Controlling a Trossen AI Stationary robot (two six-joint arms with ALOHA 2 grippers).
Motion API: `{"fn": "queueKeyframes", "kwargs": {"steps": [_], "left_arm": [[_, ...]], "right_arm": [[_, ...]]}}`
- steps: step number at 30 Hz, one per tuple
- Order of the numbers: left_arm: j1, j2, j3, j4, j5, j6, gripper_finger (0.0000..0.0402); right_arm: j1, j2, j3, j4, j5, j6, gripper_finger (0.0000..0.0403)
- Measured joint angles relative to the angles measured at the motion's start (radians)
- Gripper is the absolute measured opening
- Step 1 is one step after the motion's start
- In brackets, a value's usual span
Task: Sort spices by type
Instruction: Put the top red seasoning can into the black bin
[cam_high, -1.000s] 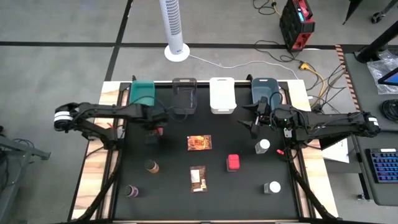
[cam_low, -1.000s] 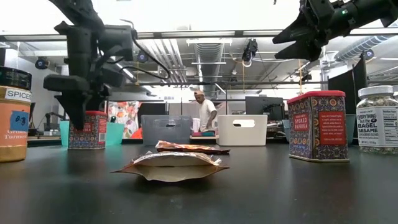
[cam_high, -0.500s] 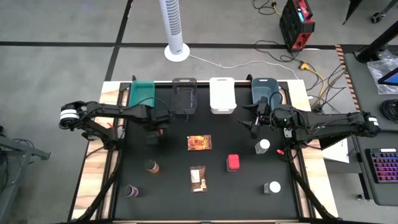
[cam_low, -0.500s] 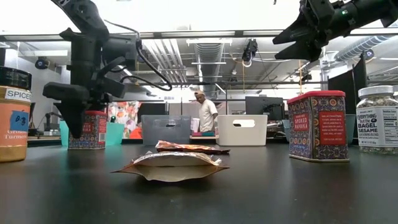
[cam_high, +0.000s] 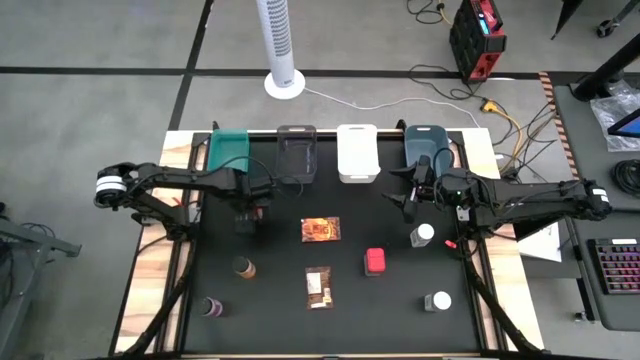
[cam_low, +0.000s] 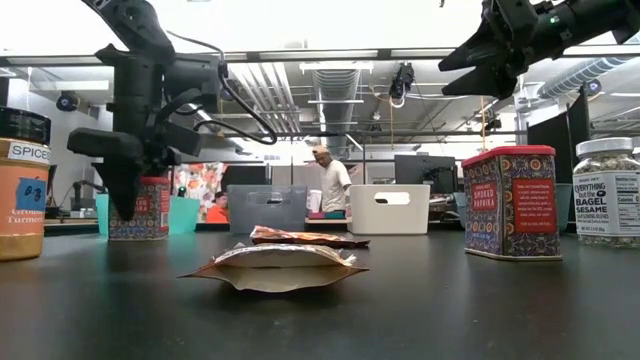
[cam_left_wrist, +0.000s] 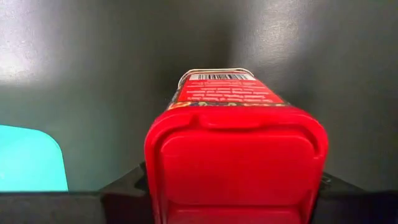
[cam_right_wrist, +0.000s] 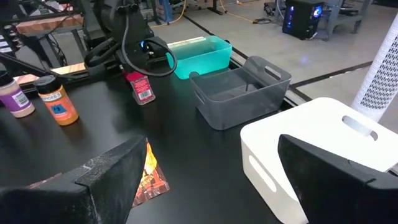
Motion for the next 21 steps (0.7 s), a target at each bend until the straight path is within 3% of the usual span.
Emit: {"fn": "queueKeyframes", "kwargs": {"steps": [7, 21], "left_arm": [[0.000, 0.000, 0.051, -0.037, 0.000, -0.022, 0.0179], [-0.003, 0.000, 0.430, -0.161, 0.005, -0.008, 0.0179]], "right_arm": [[0.000, 0.000, 0.000, -0.002, -0.005, 0.008, 0.0354], [0.000, 0.000, -0.001, -0.128, -0.005, 0.000, 0.0354]]}}
